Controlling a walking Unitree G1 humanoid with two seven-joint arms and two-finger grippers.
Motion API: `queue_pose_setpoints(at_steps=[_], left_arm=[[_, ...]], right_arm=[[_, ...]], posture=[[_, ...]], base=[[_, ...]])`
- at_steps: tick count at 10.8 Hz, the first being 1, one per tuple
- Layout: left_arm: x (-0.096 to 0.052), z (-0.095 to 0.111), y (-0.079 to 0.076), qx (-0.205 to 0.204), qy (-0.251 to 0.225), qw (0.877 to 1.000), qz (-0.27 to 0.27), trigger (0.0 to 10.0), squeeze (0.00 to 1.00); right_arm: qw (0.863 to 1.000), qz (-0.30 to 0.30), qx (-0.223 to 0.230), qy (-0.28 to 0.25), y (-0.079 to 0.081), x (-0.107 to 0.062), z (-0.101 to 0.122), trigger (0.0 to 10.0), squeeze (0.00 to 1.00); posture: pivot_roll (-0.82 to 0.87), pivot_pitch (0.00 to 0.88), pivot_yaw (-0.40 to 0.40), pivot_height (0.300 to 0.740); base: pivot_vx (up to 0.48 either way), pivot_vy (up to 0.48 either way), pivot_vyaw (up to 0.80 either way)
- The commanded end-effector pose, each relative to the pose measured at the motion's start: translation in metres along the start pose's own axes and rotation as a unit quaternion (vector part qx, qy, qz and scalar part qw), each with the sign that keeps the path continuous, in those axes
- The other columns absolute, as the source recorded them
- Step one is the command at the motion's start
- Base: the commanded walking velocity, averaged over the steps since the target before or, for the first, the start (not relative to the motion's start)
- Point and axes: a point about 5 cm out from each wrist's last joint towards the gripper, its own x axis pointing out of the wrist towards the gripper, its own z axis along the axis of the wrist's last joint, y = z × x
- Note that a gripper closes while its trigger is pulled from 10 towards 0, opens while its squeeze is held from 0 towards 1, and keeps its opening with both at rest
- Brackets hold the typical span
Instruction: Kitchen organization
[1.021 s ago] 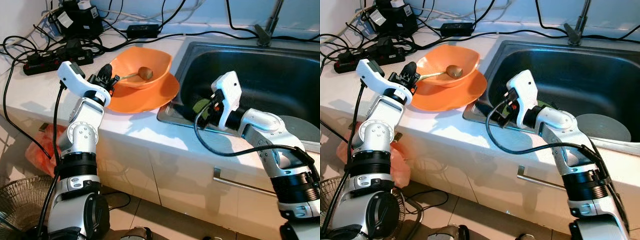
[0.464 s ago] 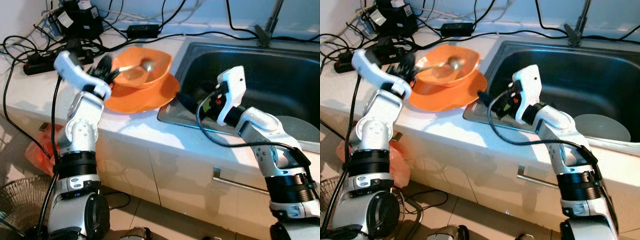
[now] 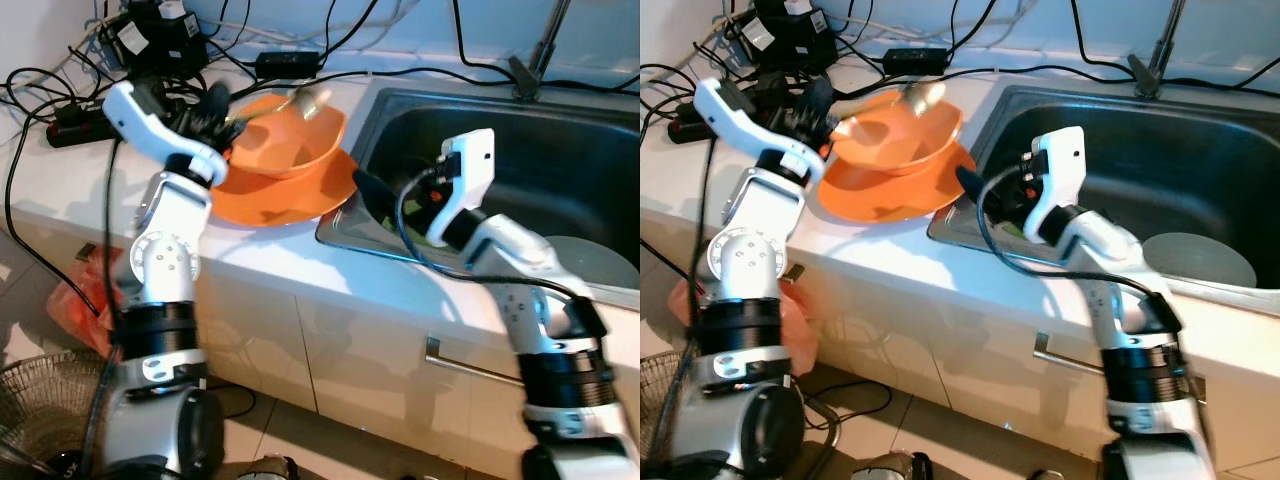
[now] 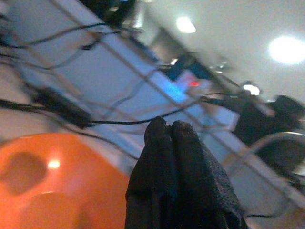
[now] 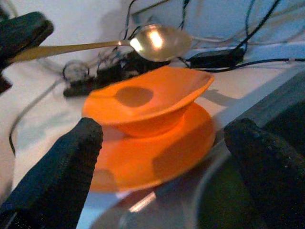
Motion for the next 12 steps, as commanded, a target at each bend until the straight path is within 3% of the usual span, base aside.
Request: queue_pose_setpoints(at_steps=[1, 3, 6, 8, 10, 12], left_arm=[[0.001, 0.003, -0.011, -0.004, -0.009, 0.999, -0.032, 0.0, 0.00], [-0.003, -0.018, -0.021, -0.019, 0.026, 0.998, -0.061, 0.0, 0.00], [-0.010, -0.036, -0.022, -0.040, 0.056, 0.995, -0.076, 0.0, 0.00], [-0.018, -0.049, -0.008, -0.124, 0.063, 0.989, -0.043, 0.0, 0.00], [-0.017, -0.047, -0.005, -0.206, 0.048, 0.977, -0.028, 0.0, 0.00], [-0.017, -0.041, -0.003, -0.245, 0.039, 0.968, -0.028, 0.0, 0.00]], right_arm=[[0.999, -0.016, 0.025, -0.015, -0.002, 0.002, 0.007, 10.0, 0.00], [0.992, -0.065, 0.093, -0.051, -0.008, 0.006, 0.012, 10.0, 0.00], [0.988, -0.064, 0.126, -0.061, -0.004, 0.010, 0.018, 10.0, 0.00], [0.987, -0.041, 0.144, -0.052, 0.008, 0.019, 0.016, 10.0, 0.00], [0.987, -0.034, 0.151, -0.049, 0.011, 0.024, 0.016, 10.0, 0.00], [0.986, -0.037, 0.155, -0.051, 0.008, 0.026, 0.017, 10.0, 0.00]], posture=[[0.04, 0.071, 0.078, 0.740], [0.03, 0.071, 0.078, 0.740], [0.03, 0.069, 0.083, 0.740], [0.03, 0.070, 0.076, 0.740], [0.03, 0.067, 0.073, 0.740], [0.03, 0.064, 0.073, 0.740]], base=[[0.000, 0.000, 0.00], [0.000, 0.000, 0.00], [0.000, 0.000, 0.00], [0.000, 0.000, 0.00], [0.000, 0.000, 0.00], [0.000, 0.000, 0.00]])
